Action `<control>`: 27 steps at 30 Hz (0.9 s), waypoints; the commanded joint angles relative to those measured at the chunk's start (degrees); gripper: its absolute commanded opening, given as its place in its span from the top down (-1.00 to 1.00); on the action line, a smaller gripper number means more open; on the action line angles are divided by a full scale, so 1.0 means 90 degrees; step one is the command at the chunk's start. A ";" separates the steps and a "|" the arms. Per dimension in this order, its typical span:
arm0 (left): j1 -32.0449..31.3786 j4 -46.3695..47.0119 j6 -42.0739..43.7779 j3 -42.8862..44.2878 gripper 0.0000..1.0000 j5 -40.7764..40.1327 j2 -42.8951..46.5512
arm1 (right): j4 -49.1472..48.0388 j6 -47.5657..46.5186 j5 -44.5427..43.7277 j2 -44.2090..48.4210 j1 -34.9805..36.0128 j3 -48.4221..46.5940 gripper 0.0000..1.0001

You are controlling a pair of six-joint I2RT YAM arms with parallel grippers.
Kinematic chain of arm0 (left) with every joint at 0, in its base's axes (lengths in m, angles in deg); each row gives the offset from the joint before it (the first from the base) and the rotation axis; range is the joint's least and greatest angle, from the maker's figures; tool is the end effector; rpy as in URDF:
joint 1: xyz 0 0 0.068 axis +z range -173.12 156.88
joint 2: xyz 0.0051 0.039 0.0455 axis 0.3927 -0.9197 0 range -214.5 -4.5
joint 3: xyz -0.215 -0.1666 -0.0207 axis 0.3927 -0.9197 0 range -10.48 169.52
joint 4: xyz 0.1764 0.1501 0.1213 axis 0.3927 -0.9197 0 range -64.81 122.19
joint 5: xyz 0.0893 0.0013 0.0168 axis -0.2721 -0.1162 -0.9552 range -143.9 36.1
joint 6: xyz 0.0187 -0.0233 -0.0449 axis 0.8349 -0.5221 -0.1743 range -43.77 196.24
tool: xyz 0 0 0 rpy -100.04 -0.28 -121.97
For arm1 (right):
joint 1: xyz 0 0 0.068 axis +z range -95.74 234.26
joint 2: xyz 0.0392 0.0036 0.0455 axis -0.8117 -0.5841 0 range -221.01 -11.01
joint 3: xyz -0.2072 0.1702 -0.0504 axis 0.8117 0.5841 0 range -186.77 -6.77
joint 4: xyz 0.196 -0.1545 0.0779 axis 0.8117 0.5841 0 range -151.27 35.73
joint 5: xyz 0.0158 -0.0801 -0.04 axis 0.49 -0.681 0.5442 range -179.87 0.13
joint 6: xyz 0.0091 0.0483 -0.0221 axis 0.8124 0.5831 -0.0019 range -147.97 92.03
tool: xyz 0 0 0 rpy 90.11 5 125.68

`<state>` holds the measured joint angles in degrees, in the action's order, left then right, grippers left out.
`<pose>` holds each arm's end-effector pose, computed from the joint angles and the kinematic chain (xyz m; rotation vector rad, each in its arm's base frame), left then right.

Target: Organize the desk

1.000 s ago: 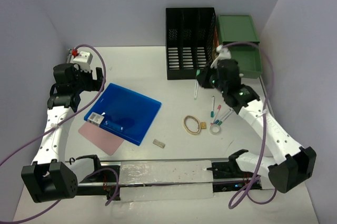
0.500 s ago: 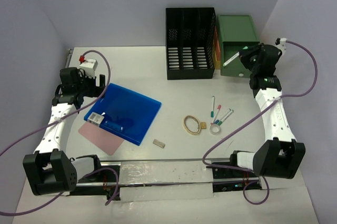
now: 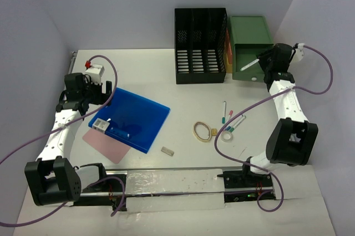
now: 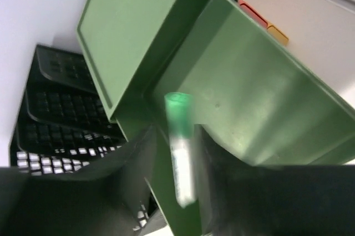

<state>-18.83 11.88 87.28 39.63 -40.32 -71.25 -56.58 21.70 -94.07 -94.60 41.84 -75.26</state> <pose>0.2544 0.0107 0.2781 0.2593 2.1817 -0.1127 0.3370 -0.0769 0.3329 1.0390 1.6294 0.3666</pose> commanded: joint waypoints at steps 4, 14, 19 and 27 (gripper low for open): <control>0.0022 0.0121 0.0004 0.0056 -0.87 0.0195 -0.0025 | 0.0313 -0.0669 -0.0309 -0.0018 -0.0036 -0.0692 -0.25; 0.0027 0.0047 -0.0039 0.0103 -0.87 0.0199 0.0007 | 0.1127 -0.1822 0.0007 0.0957 -0.0026 -0.0362 -0.23; 0.0031 0.0079 -0.0065 0.0077 -0.87 0.0246 0.0065 | 0.1273 -0.1883 0.0024 0.1712 -0.0038 0.0476 -0.24; 0.0021 0.0040 -0.0036 0.0077 -0.87 0.0190 0.0072 | 0.0762 -0.1739 0.0825 0.1615 -0.0405 0.1124 -0.24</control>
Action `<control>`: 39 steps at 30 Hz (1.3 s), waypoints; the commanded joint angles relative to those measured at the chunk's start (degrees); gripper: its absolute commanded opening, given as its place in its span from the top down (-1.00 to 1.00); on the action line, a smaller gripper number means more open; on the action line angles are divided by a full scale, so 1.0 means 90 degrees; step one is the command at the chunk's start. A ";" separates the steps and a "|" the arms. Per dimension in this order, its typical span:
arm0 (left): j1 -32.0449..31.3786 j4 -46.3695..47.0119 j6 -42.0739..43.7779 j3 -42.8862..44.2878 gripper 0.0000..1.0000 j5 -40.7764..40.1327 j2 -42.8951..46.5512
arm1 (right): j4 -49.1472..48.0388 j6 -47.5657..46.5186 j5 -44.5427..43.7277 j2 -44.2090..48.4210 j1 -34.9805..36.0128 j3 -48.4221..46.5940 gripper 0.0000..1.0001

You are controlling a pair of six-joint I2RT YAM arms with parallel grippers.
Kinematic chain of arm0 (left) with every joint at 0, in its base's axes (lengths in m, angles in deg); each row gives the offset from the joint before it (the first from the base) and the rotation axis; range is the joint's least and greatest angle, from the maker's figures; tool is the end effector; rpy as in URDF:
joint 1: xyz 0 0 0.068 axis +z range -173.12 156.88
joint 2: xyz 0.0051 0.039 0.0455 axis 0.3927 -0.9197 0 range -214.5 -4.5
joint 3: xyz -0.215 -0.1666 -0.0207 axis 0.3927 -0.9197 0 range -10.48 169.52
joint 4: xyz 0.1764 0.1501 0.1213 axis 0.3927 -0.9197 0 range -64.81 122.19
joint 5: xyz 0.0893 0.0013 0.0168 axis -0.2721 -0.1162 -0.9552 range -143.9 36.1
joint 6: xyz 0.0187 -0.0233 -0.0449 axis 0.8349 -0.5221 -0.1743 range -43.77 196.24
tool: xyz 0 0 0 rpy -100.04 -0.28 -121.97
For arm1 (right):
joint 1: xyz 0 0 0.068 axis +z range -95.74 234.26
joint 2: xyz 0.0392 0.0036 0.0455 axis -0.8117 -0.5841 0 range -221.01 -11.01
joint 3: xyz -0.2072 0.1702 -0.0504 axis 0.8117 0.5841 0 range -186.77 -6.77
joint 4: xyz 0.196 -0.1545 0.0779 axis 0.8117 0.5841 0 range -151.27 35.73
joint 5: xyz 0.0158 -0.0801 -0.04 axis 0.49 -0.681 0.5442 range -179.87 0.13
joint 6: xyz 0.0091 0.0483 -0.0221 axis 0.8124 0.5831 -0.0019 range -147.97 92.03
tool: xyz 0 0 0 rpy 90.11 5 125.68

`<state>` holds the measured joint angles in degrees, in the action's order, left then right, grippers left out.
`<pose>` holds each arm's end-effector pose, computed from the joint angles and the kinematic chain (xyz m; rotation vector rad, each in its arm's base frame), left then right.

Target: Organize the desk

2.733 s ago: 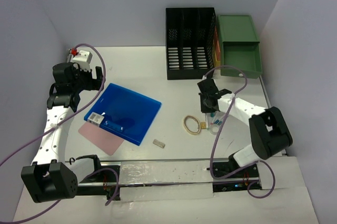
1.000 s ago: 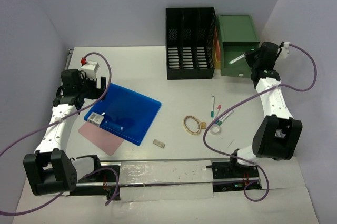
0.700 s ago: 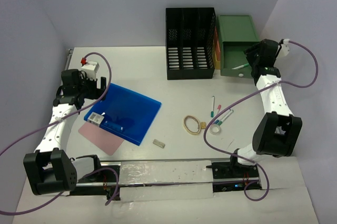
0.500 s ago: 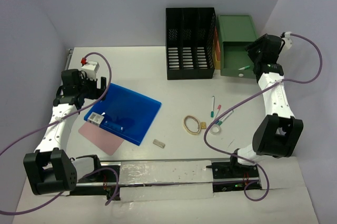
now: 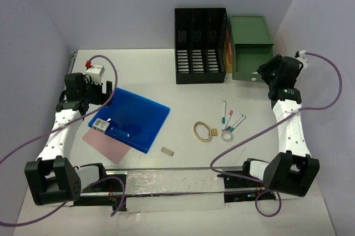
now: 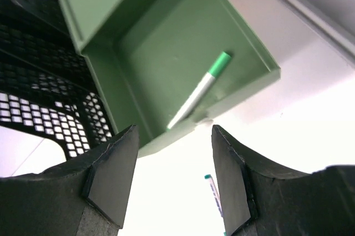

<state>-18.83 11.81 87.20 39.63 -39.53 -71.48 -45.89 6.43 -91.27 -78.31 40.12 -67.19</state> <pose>0.2549 0.0102 0.2771 0.2649 2.1843 -0.1298 0.2615 -0.0668 0.3458 0.8224 1.7847 0.2083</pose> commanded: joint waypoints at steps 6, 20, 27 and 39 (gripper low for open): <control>0.0021 0.0106 -0.0017 0.0053 -0.87 0.0059 0.0064 | -0.1612 0.0256 0.1103 -0.0427 -0.0484 0.0831 -0.21; 0.0021 0.0165 0.0003 0.0058 -0.87 -0.0091 -0.0140 | -0.2136 0.0218 0.1487 -0.1629 -0.0782 0.0125 -0.14; 0.0021 0.0194 -0.0007 0.0096 -0.87 -0.0113 -0.0224 | -0.2314 0.0222 0.1386 -0.1555 -0.0781 0.0025 -0.10; 0.0021 0.0214 -0.0007 0.0087 -0.87 -0.0149 -0.0263 | -0.2445 0.0276 0.1539 -0.2122 -0.0772 -0.0386 -0.10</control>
<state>-18.83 11.89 87.22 39.63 -40.50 -73.91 -64.65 8.62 -78.67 -95.63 32.64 -67.13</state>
